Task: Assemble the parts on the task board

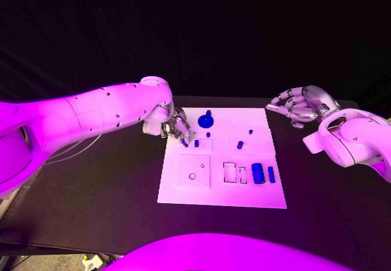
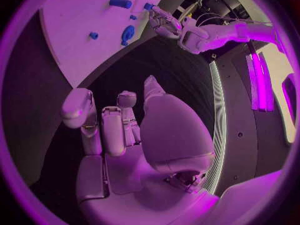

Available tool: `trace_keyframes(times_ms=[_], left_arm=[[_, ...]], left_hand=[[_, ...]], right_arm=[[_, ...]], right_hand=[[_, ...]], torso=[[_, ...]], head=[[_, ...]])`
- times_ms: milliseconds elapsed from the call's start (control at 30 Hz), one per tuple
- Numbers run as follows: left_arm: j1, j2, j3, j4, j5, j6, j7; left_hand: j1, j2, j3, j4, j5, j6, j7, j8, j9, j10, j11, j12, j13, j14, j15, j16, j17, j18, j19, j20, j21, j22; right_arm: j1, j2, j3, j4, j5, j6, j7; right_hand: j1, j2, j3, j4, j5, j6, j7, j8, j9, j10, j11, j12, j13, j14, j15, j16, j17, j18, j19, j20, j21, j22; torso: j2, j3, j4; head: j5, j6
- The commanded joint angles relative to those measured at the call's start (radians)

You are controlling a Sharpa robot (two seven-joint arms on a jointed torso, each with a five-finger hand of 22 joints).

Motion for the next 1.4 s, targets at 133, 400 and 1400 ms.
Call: trace_keyframes(times_ms=[133,400,1400], left_arm=[[-0.006,0.001,-0.003,0.005,0.0,-0.002,0.001],[-0.007,0.001,-0.003,0.005,0.0,-0.017,0.002],[-0.012,-0.006,-0.003,0.029,-0.01,-0.01,0.0]], left_hand=[[0.066,0.046,0.151,-0.022,0.048,-0.007,-0.021,-0.006,0.005,-0.006,-0.019,0.019,-0.001,0.082,-0.004,0.009,0.222,0.008,-0.002,-0.002,0.008,0.011],[0.067,0.045,0.151,-0.022,0.049,-0.006,-0.021,-0.007,0.005,-0.005,-0.019,0.02,-0.001,0.082,-0.004,0.009,0.223,0.008,-0.001,-0.002,0.008,0.012],[0.069,0.043,0.151,-0.023,0.05,-0.001,-0.022,-0.007,0.005,-0.003,-0.02,0.02,0.0,0.084,-0.005,0.012,0.227,0.008,0.0,-0.002,0.009,0.013]], right_arm=[[-0.001,0.0,0.0,0.001,0.0,0.003,0.003],[-0.001,0.001,0.0,0.001,0.0,0.004,0.003],[-0.002,0.0,0.0,-0.001,0.0,0.013,0.006]], right_hand=[[-0.006,0.033,-0.05,0.003,-0.009,0.004,-0.006,-0.012,0.014,-0.009,-0.006,-0.003,-0.007,0.046,-0.007,-0.018,0.028,0.015,0.002,-0.007,-0.015,-0.003],[-0.006,0.033,-0.05,0.003,-0.009,0.004,-0.006,-0.012,0.014,-0.009,-0.006,-0.003,-0.007,0.046,-0.007,-0.018,0.028,0.015,0.002,-0.007,-0.015,-0.003],[-0.005,0.035,-0.054,0.003,-0.009,0.005,-0.006,-0.013,0.015,-0.008,-0.007,-0.001,-0.008,0.046,-0.007,-0.019,0.029,0.015,0.003,-0.007,-0.016,-0.003]], torso=[[0.0,-0.0001,0.0001],[0.0,0.0001,0.0001],[0.0,-0.0004,0.0002]], head=[[0.0,0.0],[0.001,-0.001],[-0.001,-0.002]])
